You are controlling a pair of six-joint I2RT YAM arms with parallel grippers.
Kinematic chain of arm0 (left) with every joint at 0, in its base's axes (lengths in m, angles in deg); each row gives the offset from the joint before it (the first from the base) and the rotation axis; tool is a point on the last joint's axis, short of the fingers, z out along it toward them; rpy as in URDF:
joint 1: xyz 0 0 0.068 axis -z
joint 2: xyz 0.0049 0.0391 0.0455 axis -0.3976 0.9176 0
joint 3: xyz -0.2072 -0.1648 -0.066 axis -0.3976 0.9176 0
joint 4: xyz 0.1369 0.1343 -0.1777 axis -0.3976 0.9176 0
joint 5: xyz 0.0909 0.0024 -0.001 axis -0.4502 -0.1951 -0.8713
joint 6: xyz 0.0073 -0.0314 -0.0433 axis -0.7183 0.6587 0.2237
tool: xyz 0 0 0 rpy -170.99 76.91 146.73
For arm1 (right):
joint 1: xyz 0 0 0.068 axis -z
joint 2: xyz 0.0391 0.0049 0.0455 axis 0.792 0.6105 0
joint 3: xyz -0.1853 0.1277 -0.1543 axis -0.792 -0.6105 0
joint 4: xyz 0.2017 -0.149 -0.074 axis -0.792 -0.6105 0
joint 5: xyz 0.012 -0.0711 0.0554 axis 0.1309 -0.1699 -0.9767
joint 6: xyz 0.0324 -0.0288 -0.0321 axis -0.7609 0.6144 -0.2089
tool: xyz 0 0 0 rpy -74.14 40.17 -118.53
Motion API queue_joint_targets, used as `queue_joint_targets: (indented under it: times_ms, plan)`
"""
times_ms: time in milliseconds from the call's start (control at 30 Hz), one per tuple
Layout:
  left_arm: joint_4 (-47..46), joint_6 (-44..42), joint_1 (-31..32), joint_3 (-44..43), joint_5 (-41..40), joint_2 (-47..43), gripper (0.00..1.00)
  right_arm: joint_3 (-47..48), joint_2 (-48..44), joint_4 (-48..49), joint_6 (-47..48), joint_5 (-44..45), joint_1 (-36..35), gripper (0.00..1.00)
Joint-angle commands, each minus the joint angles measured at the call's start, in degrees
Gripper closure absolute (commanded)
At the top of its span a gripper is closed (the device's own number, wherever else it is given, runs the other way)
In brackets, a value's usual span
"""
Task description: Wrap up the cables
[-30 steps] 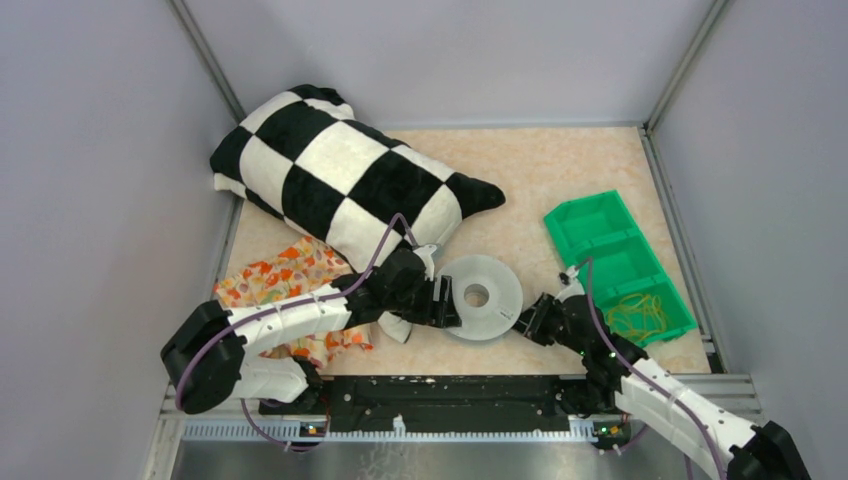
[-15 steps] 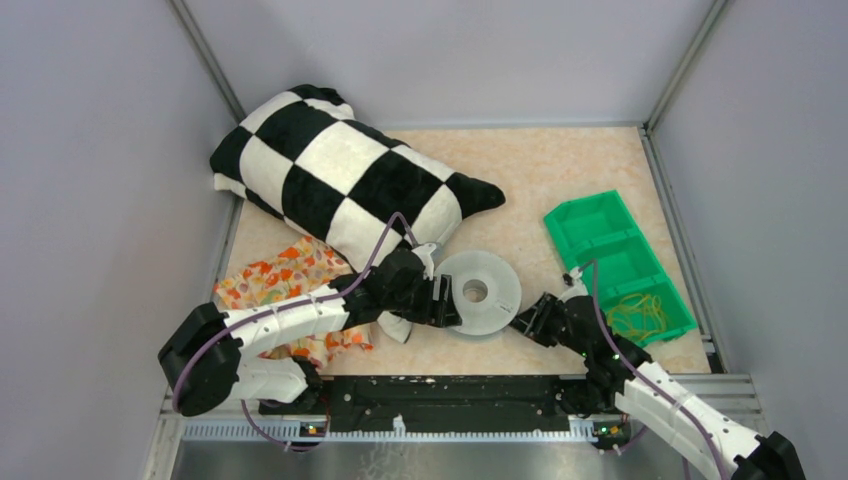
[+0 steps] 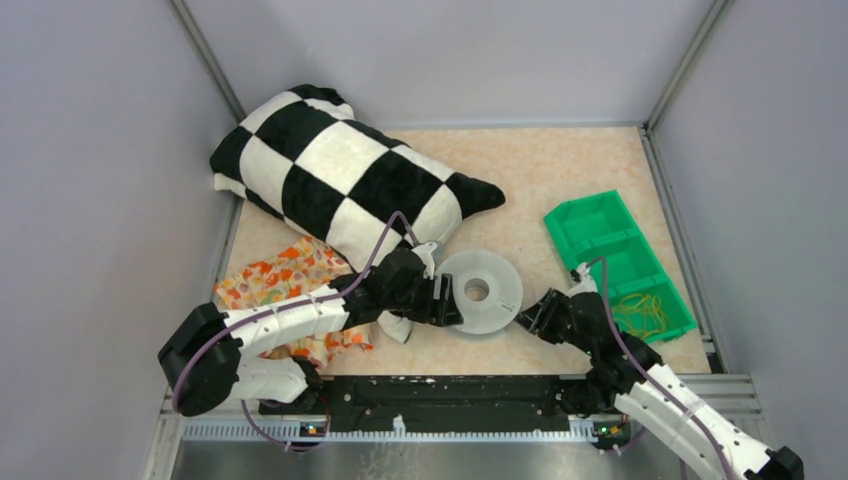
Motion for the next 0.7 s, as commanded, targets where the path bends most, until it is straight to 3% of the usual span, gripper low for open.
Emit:
queue_joint_targets:
  times_ms: [0,233,467,667]
  plan:
    - [-4.5,-0.8,0.4,-1.3,0.7,-0.8,0.23,4.7,-2.6,-3.8,1.0,2.3,-0.4,0.60]
    - [-8.0,0.2,0.5,-1.2,2.6,0.6,0.23,10.9,-3.5,-13.8,4.1,9.4,-0.4,0.55]
    - [-10.7,-1.3,0.9,-3.9,0.6,4.0,0.23,14.4,-3.4,-17.2,0.3,14.4,-0.4,0.55]
    - [-9.3,-2.8,0.9,-5.8,1.7,5.8,0.23,18.5,-1.3,-17.0,-1.9,18.0,-0.4,0.47]
